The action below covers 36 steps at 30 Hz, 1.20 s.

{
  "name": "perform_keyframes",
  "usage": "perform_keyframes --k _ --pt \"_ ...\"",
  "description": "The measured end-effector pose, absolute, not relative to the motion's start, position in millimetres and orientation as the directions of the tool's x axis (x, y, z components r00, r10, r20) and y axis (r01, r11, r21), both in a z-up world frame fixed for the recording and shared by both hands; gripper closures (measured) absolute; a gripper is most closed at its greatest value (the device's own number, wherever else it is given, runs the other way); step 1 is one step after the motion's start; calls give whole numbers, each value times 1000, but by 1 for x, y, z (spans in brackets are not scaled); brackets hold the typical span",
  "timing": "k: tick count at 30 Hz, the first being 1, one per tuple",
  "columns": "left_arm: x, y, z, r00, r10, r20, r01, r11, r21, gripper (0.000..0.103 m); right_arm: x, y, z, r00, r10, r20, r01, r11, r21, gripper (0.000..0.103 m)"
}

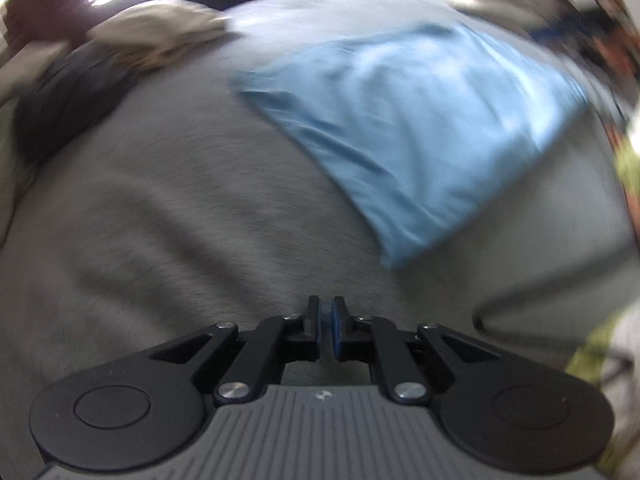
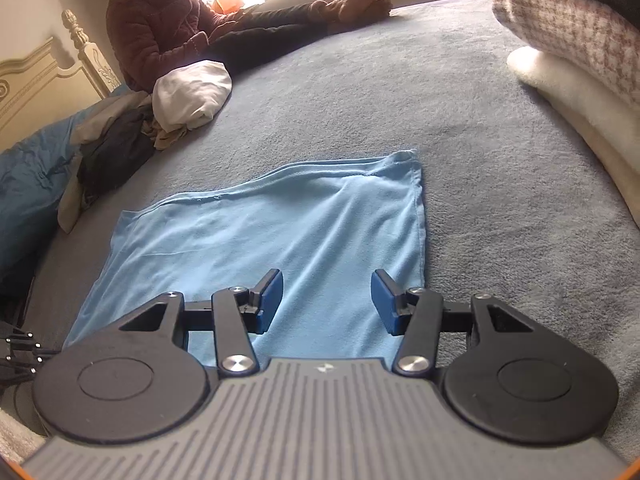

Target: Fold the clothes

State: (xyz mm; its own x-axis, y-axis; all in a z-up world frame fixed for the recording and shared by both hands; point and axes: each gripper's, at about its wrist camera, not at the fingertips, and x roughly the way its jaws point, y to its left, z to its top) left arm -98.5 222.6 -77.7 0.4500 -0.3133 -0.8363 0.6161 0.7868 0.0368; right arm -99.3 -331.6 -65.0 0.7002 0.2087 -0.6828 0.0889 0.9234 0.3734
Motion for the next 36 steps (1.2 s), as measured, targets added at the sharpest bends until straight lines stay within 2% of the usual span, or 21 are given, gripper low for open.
perform_keyframes --k 3,6,9,12,15,22,24,29,32,36 --pt "-83 231 -63 490 -345 -800 508 859 -59 83 -104 -340 -67 705 195 -682 122 914 387 55" --pt "-72 232 -48 527 -400 -750 445 881 -158 81 -114 -352 -67 710 164 -685 166 906 388 55" --pt "-69 221 -38 526 -469 -710 467 857 -219 78 -131 -371 -65 709 131 -693 227 888 399 55" --pt "-70 198 -41 478 -497 -724 533 819 -211 77 -153 -394 -67 693 138 -707 281 852 442 55" --pt "-74 182 -50 431 -496 -754 575 795 -195 77 -173 -410 -79 654 213 -726 326 788 523 55" --pt "-84 177 -74 386 -444 -809 563 808 -174 77 -195 -405 -107 559 335 -758 325 753 572 55" --pt "-87 181 -74 385 -438 -813 552 815 -177 77 -200 -404 -112 536 346 -770 342 745 572 58" --pt "-90 189 -70 379 -443 -812 527 825 -203 77 -213 -413 -113 575 425 -699 389 610 690 62" --pt "-88 200 -69 363 -486 -795 440 842 -313 77 -209 -414 -121 578 510 -637 424 479 768 60" --pt "-88 218 -77 324 -568 -756 266 822 -503 77 -203 -406 -136 539 549 -639 496 406 767 60"
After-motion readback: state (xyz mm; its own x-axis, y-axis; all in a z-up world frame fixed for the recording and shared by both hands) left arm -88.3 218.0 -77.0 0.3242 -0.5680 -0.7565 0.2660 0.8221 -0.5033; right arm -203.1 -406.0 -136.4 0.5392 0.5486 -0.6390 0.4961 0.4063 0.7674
